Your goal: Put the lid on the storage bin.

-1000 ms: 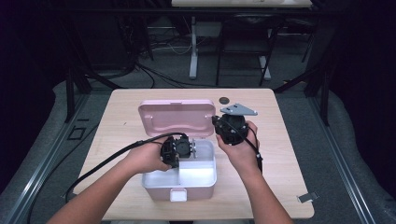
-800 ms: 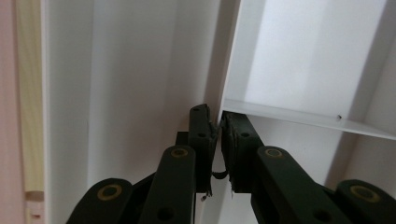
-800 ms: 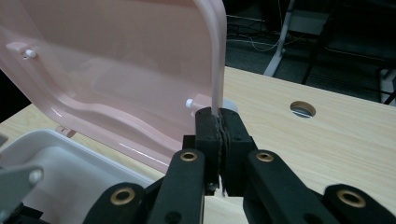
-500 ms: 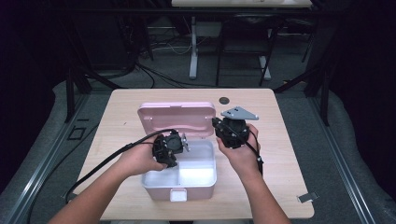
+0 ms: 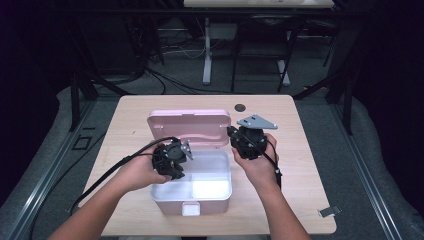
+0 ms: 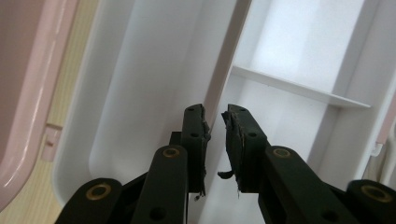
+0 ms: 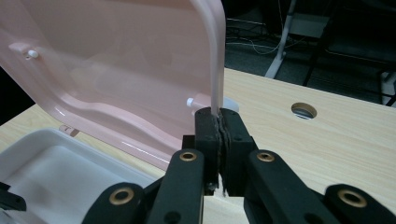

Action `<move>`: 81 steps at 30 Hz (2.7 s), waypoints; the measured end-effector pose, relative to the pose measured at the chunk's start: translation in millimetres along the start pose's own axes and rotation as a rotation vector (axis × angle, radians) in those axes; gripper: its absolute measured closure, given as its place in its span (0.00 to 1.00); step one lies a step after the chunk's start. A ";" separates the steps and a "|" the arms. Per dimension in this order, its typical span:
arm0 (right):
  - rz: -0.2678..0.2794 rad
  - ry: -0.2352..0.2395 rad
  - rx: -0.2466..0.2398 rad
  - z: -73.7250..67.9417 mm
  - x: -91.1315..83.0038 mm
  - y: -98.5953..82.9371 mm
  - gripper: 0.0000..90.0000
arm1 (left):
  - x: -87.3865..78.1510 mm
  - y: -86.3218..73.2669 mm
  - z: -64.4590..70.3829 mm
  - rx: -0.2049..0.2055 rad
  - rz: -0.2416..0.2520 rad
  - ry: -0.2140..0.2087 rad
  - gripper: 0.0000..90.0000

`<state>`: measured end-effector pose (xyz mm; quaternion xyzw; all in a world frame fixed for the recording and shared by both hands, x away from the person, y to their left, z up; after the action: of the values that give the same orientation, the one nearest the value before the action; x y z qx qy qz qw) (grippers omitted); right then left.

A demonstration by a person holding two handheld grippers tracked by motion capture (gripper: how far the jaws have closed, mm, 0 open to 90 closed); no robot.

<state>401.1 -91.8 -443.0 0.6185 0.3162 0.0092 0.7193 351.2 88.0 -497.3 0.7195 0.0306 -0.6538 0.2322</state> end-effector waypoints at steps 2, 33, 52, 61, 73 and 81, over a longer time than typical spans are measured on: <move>0.000 -0.001 -0.001 -0.2 -0.1 0.0 0.97 | -4.1 -1.7 -1.9 -0.022 0.031 0.001 0.85; 0.021 -0.007 -0.009 -1.9 -3.5 2.4 0.95 | -60.3 -31.0 -41.6 -0.308 0.439 0.167 0.80; 0.026 -0.009 -0.009 -1.8 -3.0 2.4 0.95 | -87.6 -47.9 -72.8 -0.476 0.658 0.335 0.76; 0.031 -0.005 -0.009 -1.6 -3.0 2.4 0.96 | -95.9 -42.1 -81.7 -0.510 0.748 0.369 0.71; 0.027 -0.005 -0.007 -0.2 -2.8 1.8 0.95 | -99.3 -30.9 -84.5 -0.506 0.839 0.387 0.85; 0.027 0.017 -0.006 -1.1 -2.7 2.9 0.92 | -100.5 -31.1 -83.2 -0.507 0.839 0.404 0.90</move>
<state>399.6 -91.2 -439.2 0.6204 0.3139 0.0248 0.7183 403.1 172.9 -407.4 0.7029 -0.0589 -0.3249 0.6300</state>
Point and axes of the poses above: each handheld gripper's, and its own axes: x roughly forward along the jaws, y roughly out of its top, z roughly to its right, the point moved 8 cm from there along x, roughly forward along the jaws, and after that the axes turned 5 degrees about -x, right-handed, at the moved point
